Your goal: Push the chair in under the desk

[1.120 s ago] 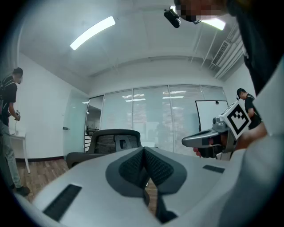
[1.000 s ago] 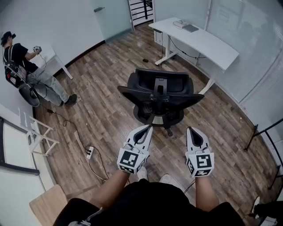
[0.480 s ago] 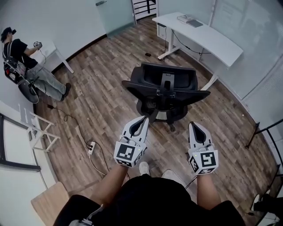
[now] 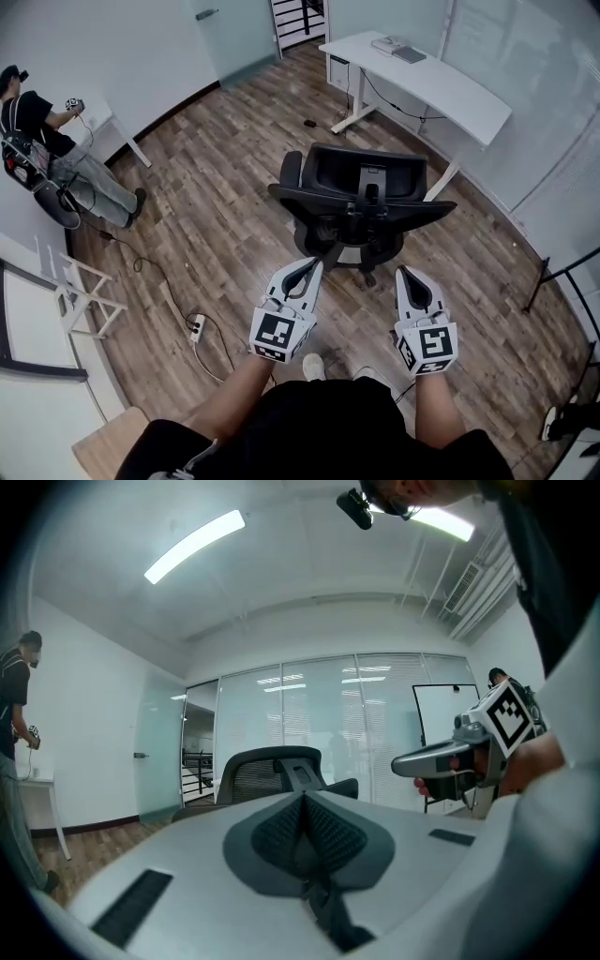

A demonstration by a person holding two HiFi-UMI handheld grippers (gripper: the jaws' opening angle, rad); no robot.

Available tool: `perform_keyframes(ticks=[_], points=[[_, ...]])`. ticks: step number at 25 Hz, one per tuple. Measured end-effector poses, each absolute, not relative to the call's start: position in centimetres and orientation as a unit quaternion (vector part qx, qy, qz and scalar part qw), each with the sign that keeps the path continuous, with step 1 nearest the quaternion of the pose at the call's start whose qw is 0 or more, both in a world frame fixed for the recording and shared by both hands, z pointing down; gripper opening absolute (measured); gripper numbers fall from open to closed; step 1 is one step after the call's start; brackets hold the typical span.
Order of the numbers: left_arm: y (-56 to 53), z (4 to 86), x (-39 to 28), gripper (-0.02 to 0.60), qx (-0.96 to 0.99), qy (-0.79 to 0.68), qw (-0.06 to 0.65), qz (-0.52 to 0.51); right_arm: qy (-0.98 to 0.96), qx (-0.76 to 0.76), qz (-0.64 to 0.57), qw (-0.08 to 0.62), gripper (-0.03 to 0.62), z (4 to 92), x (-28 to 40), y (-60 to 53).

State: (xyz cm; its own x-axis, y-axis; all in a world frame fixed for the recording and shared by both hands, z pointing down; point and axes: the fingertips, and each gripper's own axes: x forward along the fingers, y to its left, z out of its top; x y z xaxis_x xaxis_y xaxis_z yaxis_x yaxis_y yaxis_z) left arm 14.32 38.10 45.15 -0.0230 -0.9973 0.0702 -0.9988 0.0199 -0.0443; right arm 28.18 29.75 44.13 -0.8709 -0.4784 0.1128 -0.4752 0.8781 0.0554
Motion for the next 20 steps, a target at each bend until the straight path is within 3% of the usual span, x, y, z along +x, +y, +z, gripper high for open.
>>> perform_keyframes(ticks=[9,14,18,20], points=[[36.6,45.2,12.8,0.014,0.723,-0.685,-0.028,0.085,-0.963,0.246,-0.043,0.100,0.006,45.6,26.0,29.7],[34.6,46.7,9.8,0.020,0.711,-0.689,-0.013,0.138,-0.959,0.239,-0.074,0.136,0.008,46.8,24.8,27.8],[32.9,48.2,9.4,0.086,0.714,-0.676,-0.006,0.180,-0.957,0.208,-0.102,0.177,0.037,48.7,23.8,26.8],[32.0,48.4,9.4,0.132,0.712,-0.669,-0.020,0.210,-0.953,0.190,-0.119,0.204,0.112,49.7,23.2,26.3]])
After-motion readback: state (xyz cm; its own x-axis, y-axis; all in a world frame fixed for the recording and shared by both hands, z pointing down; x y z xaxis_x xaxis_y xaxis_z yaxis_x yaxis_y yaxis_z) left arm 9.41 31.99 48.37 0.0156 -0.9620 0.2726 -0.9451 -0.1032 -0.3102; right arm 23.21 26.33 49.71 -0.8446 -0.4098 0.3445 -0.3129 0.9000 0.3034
